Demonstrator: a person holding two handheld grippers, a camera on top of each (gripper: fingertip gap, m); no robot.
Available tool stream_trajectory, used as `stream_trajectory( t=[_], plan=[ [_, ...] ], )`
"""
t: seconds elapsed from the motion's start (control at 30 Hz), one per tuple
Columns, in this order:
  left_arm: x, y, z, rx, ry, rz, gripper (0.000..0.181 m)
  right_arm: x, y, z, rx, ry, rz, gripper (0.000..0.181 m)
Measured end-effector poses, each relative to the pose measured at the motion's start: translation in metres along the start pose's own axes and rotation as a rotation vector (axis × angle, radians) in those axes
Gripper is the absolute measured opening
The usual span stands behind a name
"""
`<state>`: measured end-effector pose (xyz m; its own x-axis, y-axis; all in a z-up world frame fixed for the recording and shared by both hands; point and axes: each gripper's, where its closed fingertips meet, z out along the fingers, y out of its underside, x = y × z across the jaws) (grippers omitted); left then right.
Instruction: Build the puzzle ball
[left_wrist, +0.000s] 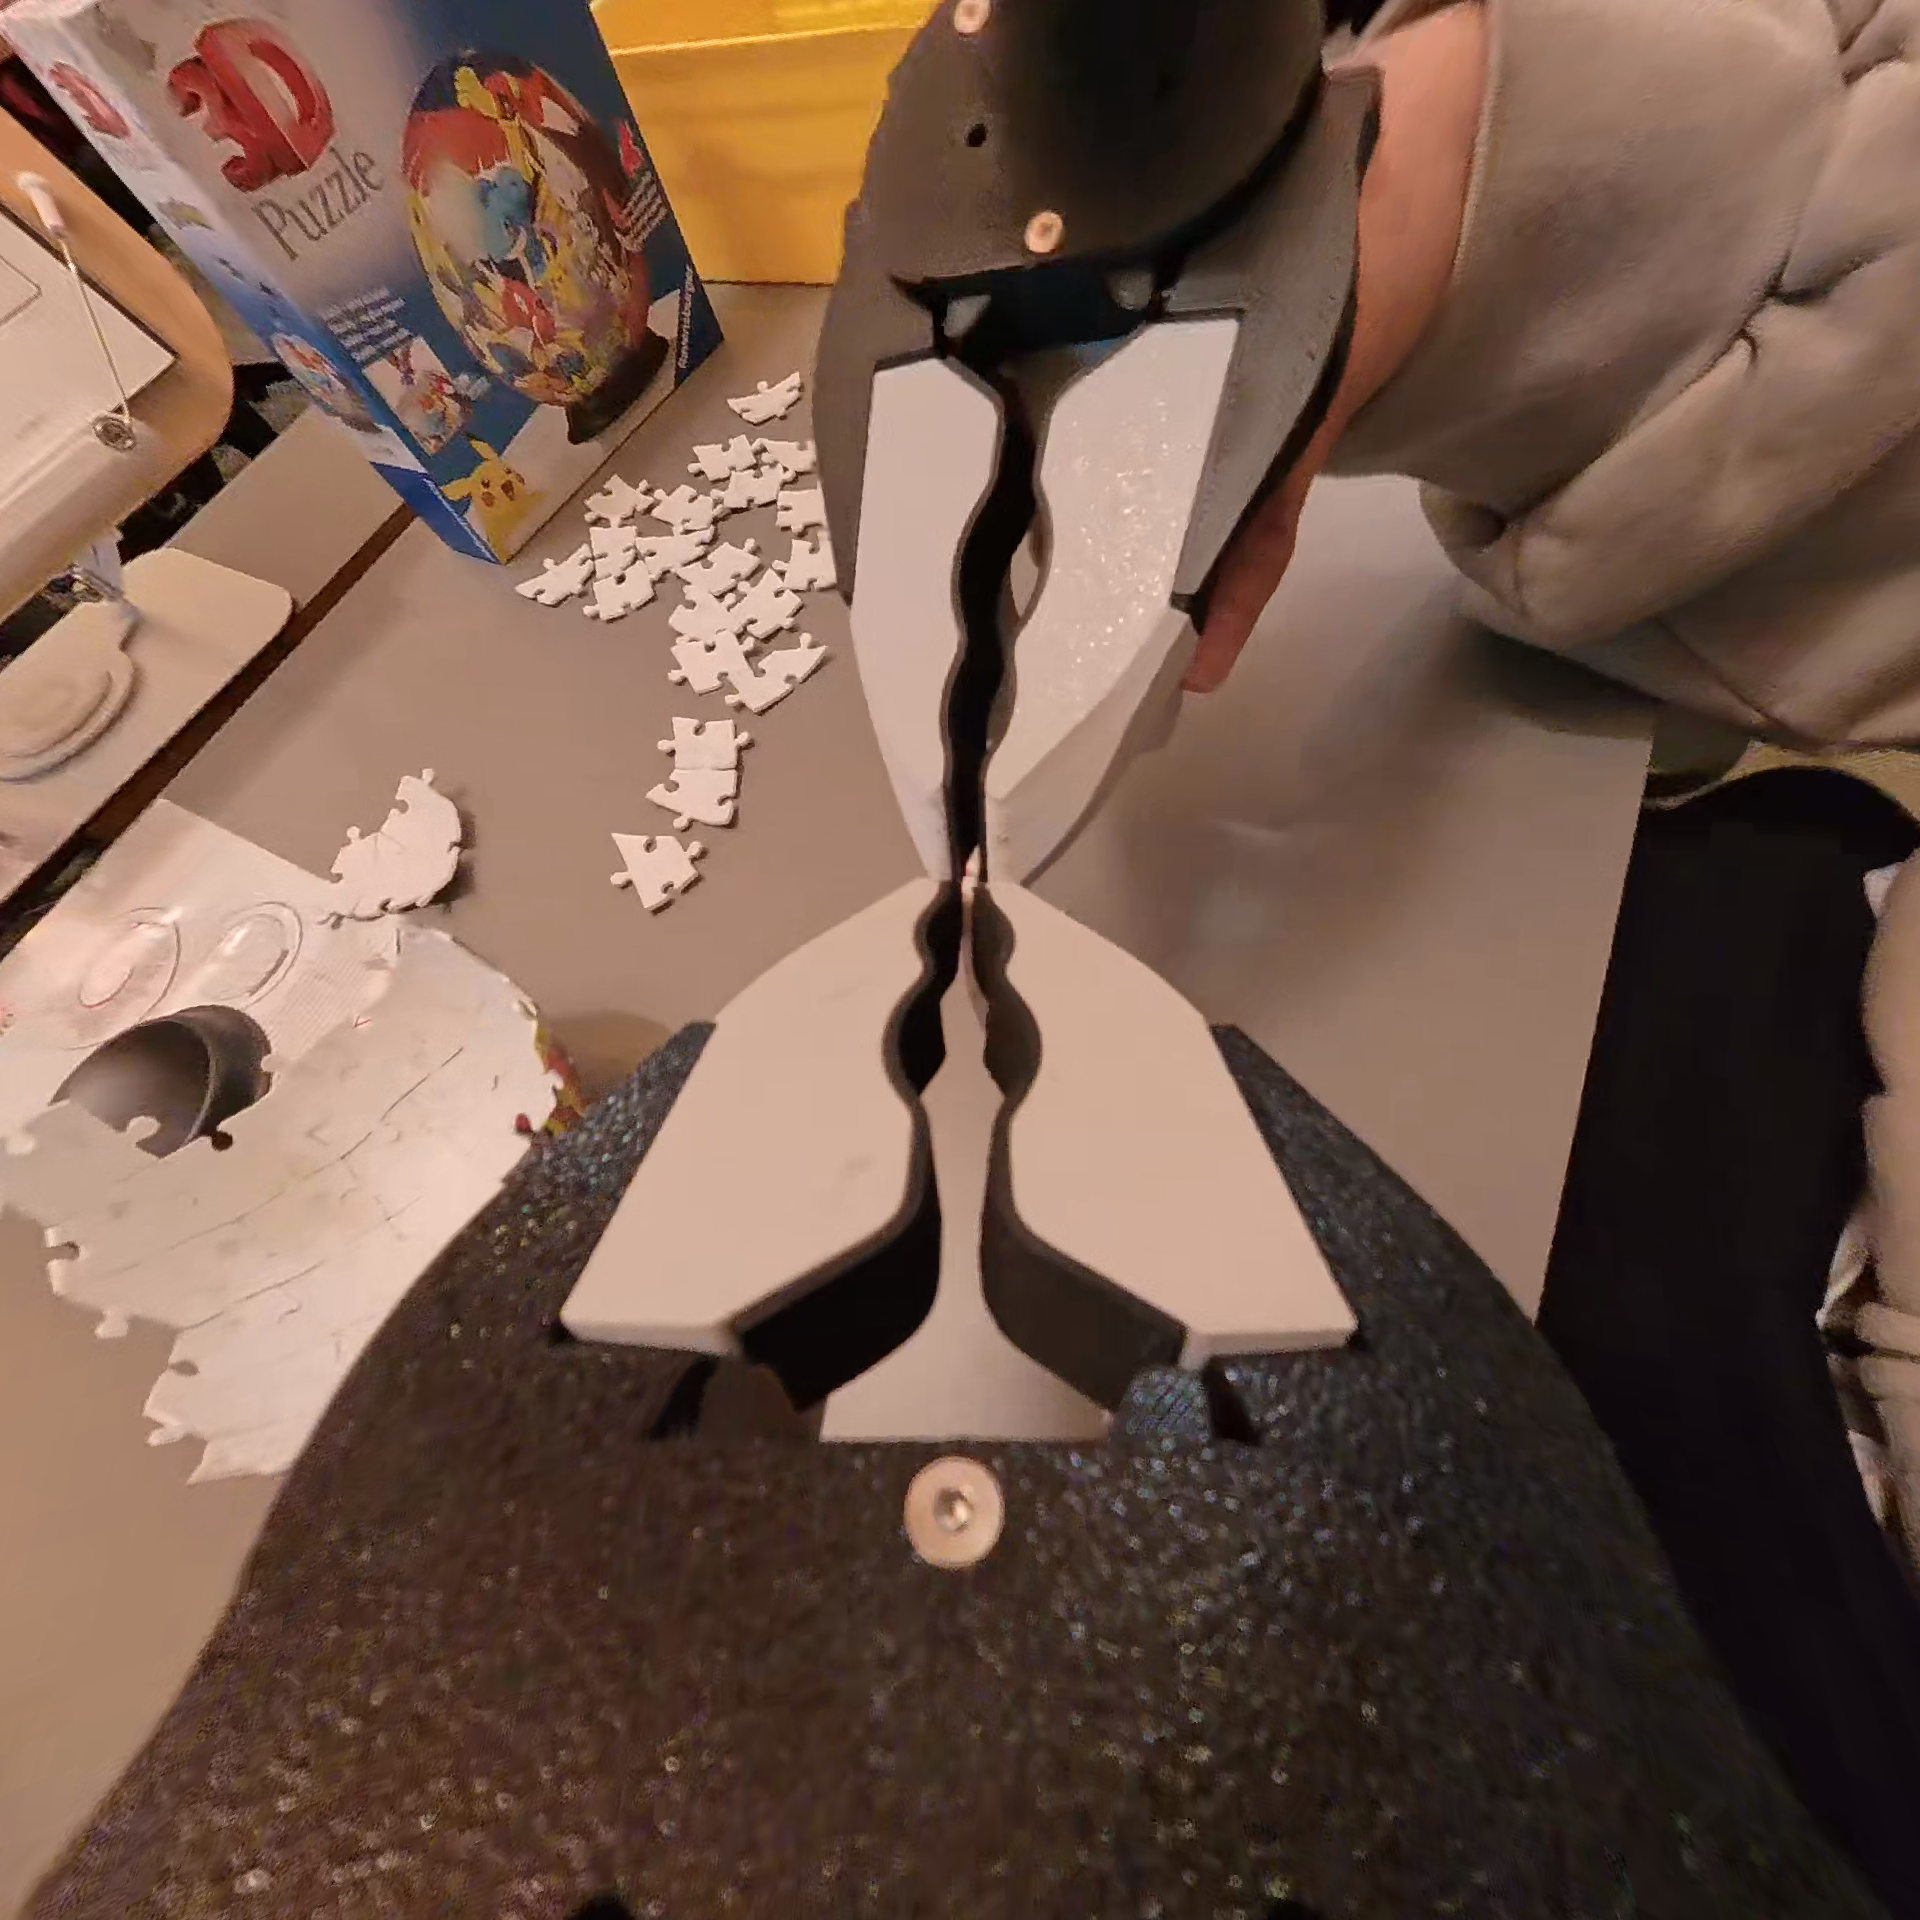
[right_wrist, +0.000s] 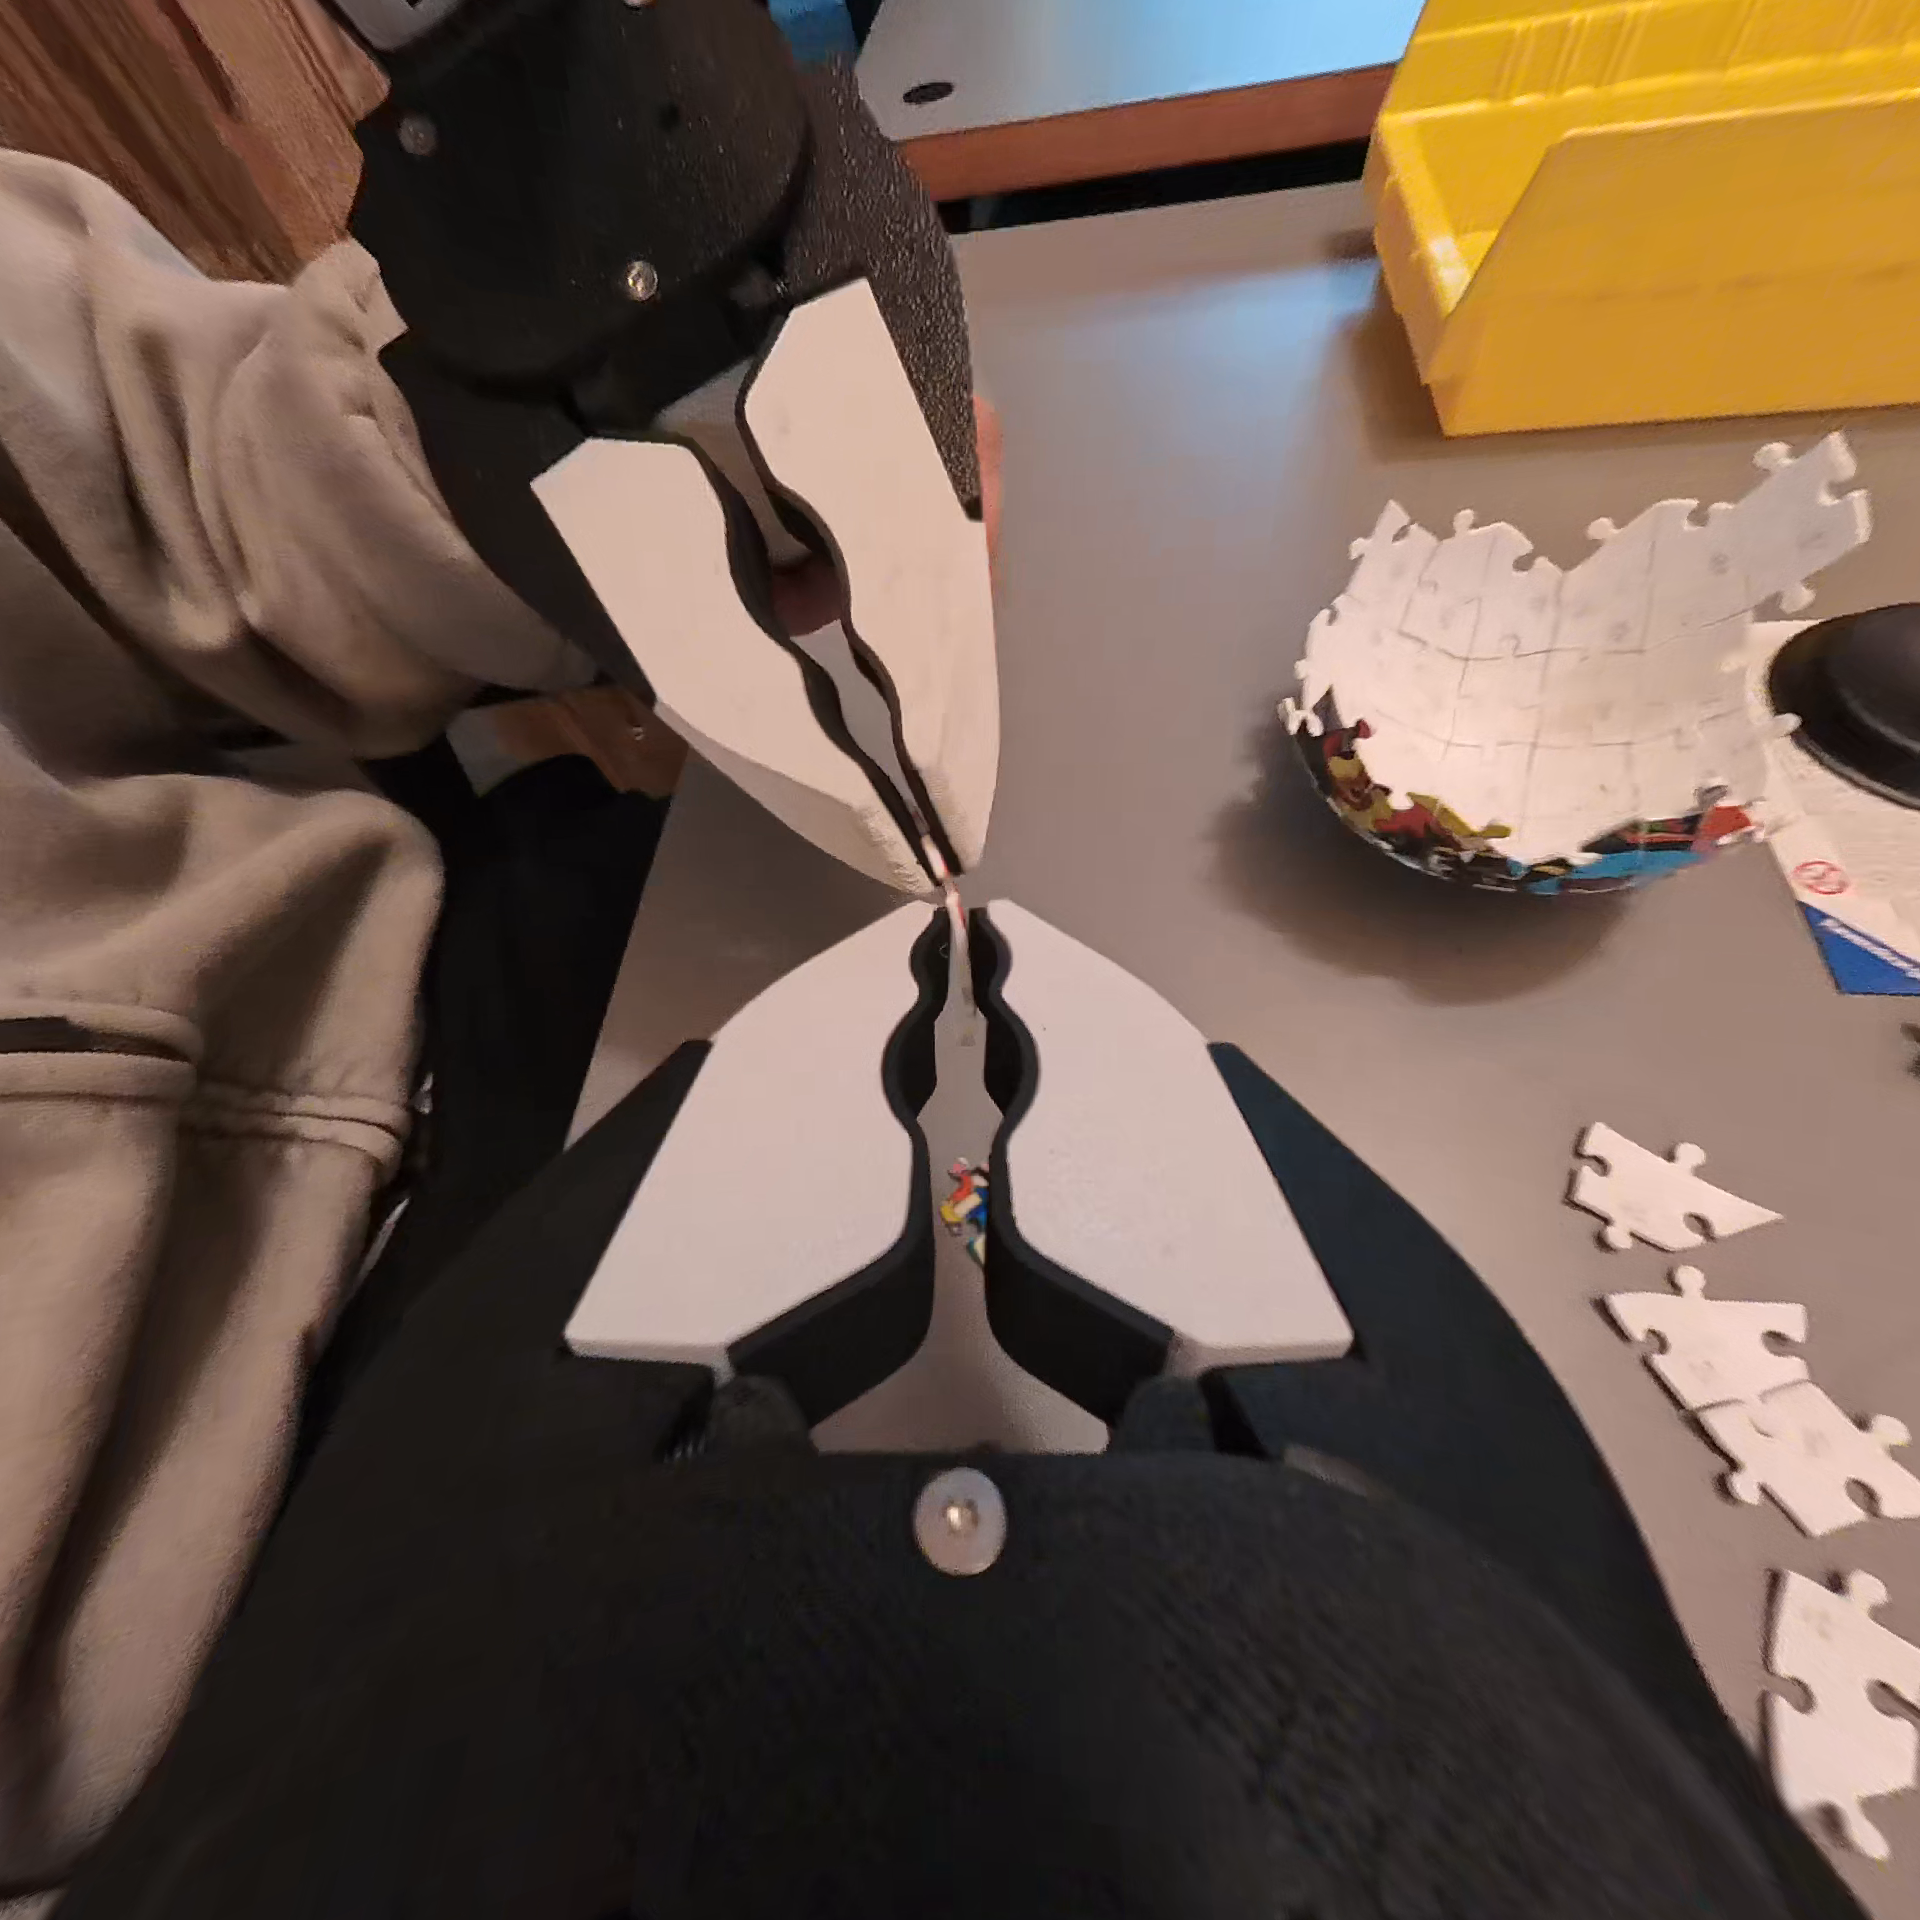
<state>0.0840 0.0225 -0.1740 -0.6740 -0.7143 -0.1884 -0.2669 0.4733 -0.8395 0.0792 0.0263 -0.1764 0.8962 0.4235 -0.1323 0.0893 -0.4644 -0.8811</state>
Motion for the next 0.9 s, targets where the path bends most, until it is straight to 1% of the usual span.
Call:
stream_trajectory(
  t=[0.03, 0.07, 0.1, 0.13, 0.2, 0.23, 0.3, 0.33, 0.4, 0.43, 0.5, 0.6, 0.67, 0.73, 0.77, 0.83, 0.9],
  plan=[
    [-0.003, -0.002, 0.000, 0.018, -0.003, -0.029, 0.003, 0.003, -0.002, -0.002, 0.020, 0.020, -0.001, 0.004],
    [-0.008, -0.004, 0.000, 0.042, -0.018, -0.063, 0.001, 0.009, -0.005, -0.004, 0.047, 0.057, 0.007, 0.007],
    [-0.015, -0.007, -0.002, 0.076, -0.046, -0.096, 0.001, 0.018, -0.008, -0.007, 0.075, 0.109, 0.016, 0.020],
    [-0.025, -0.010, -0.006, 0.121, -0.083, -0.131, 0.001, 0.025, -0.009, -0.009, 0.092, 0.146, 0.021, 0.027],
    [-0.042, -0.021, -0.018, 0.248, -0.130, -0.225, 0.001, 0.034, -0.012, -0.013, 0.132, 0.187, 0.031, 0.030],
    [-0.048, -0.029, -0.026, 0.330, -0.126, -0.279, 0.001, 0.038, -0.017, -0.014, 0.176, 0.205, 0.042, 0.032],
    [-0.059, -0.041, -0.041, 0.467, -0.106, -0.375, 0.001, 0.042, -0.034, -0.018, 0.287, 0.192, 0.065, 0.034],
    [-0.065, -0.043, -0.046, 0.506, -0.102, -0.402, 0.001, 0.044, -0.045, -0.021, 0.345, 0.178, 0.071, 0.033],
    [-0.076, -0.044, -0.050, 0.531, -0.094, -0.423, 0.002, 0.055, -0.068, -0.030, 0.430, 0.166, 0.070, 0.029],
    [-0.083, -0.046, -0.053, 0.551, -0.104, -0.425, 0.002, 0.063, -0.078, -0.033, 0.447, 0.163, 0.067, 0.027],
    [-0.092, -0.052, -0.057, 0.568, -0.098, -0.407, 0.002, 0.069, -0.094, -0.034, 0.431, 0.111, 0.023, 0.027],
    [-0.111, -0.056, -0.057, 0.561, -0.130, -0.351, 0.002, 0.080, -0.117, -0.033, 0.418, 0.071, -0.076, 0.027],
    [-0.125, -0.059, -0.058, 0.570, -0.167, -0.326, 0.001, 0.088, -0.126, -0.028, 0.395, 0.040, -0.105, 0.025],
    [-0.135, -0.062, -0.057, 0.591, -0.168, -0.313, 0.002, 0.099, -0.130, -0.023, 0.371, 0.047, -0.127, 0.022],
    [-0.139, -0.063, -0.056, 0.595, -0.170, -0.306, 0.002, 0.101, -0.132, -0.021, 0.375, 0.032, -0.142, 0.019],
    [-0.144, -0.064, -0.052, 0.590, -0.161, -0.281, 0.002, 0.102, -0.137, -0.019, 0.403, -0.012, -0.165, 0.003],
    [-0.152, -0.062, -0.050, 0.592, -0.170, -0.271, 0.002, 0.110, -0.138, -0.017, 0.407, -0.009, -0.192, 0.003]
  ],
)
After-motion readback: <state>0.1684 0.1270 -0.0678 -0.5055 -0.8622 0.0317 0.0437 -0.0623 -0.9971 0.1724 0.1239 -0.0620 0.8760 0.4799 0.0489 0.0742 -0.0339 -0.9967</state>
